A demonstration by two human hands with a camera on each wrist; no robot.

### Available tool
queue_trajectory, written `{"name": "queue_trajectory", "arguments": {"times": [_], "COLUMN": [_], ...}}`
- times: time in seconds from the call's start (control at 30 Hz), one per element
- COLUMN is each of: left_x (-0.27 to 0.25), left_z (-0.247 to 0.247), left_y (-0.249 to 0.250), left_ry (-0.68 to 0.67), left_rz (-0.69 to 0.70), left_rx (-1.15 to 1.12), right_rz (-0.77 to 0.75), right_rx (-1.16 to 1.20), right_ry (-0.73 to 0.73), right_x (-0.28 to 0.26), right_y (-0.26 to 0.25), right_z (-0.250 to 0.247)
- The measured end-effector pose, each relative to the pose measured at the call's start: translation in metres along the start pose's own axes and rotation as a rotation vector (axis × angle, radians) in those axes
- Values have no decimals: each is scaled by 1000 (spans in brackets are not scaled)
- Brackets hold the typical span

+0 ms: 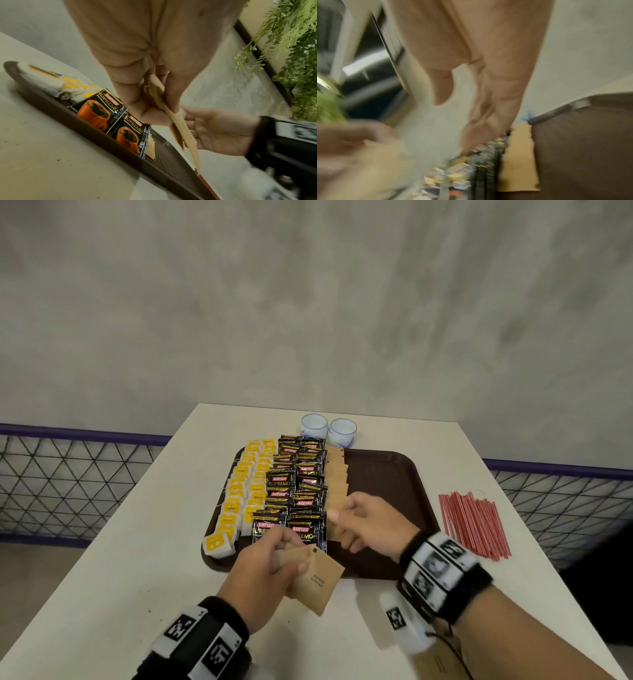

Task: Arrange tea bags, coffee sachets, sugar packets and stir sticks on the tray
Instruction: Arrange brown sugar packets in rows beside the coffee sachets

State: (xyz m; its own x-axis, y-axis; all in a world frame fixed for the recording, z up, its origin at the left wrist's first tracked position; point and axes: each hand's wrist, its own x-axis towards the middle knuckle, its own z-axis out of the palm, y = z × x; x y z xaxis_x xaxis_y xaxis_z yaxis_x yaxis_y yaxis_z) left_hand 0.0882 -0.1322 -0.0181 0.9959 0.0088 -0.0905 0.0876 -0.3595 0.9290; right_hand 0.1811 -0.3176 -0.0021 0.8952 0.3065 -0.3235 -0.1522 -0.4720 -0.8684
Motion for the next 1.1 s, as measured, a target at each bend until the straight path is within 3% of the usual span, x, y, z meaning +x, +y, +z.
{"name": "queue_trajectory", "arguments": {"times": [0.07, 0.1, 0.23, 0.4, 0.6, 0.8, 1.1], "left_x": [3, 5, 5, 2, -8, -10, -8], "left_z": [1, 1, 5, -1, -13, -8, -15], "left_y": [1, 1, 3, 1, -4, -3, -9], "left_ry": [-3, -11, -51, -31, 19, 38, 39], "left_rz": [1, 6, 25, 9, -22, -64, -87], "left_rx": [-35, -47, -83, -142, -175, -137, -102], "right_rz": [-54, -91, -128, -73, -51, 51, 31], "right_rx": [90, 79, 20, -78, -305, -355, -380], "right_ry": [-211, -242, -114, -175, 183, 184, 265], "right_x": [-30, -41, -50, -55, -5, 62, 85], "right_y": [-8, -9, 4, 5, 5, 12, 18], "right_z": [2, 2, 2, -13, -50, -19, -3]}}
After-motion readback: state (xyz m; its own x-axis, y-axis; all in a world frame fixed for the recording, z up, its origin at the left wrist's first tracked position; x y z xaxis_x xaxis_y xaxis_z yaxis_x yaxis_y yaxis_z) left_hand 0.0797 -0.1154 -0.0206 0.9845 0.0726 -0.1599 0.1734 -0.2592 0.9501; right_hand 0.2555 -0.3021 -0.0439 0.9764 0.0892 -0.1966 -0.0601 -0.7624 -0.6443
